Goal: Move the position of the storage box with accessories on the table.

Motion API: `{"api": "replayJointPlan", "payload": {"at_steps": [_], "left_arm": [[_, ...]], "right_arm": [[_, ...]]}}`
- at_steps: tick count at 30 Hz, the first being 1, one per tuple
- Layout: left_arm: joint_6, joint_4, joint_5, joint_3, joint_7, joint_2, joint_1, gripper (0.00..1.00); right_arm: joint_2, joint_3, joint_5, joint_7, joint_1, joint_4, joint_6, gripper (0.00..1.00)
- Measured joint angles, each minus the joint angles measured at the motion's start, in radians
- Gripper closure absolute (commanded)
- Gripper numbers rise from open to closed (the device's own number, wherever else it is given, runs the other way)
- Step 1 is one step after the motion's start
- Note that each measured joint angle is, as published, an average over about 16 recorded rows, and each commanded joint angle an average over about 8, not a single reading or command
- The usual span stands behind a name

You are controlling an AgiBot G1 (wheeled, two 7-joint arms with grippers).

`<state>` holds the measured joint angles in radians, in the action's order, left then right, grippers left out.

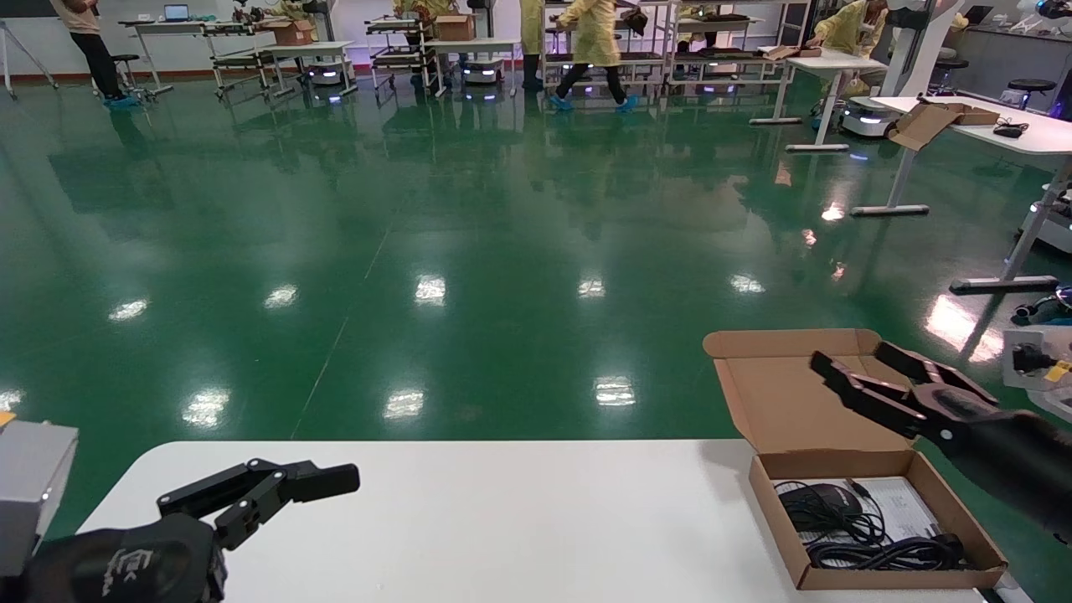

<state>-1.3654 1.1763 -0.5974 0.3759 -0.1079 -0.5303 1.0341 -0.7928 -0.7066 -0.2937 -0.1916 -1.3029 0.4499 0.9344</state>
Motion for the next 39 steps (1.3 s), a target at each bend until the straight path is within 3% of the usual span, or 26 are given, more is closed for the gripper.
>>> {"api": "replayJointPlan", "payload": {"at_steps": [39], "left_arm": [[0.000, 0.000, 0.000, 0.000, 0.000, 0.000, 0.000, 0.00]], "right_arm": [[0.170, 0.399, -0.408, 0.354, 0.213, 0.780, 0.526, 0.00]]}}
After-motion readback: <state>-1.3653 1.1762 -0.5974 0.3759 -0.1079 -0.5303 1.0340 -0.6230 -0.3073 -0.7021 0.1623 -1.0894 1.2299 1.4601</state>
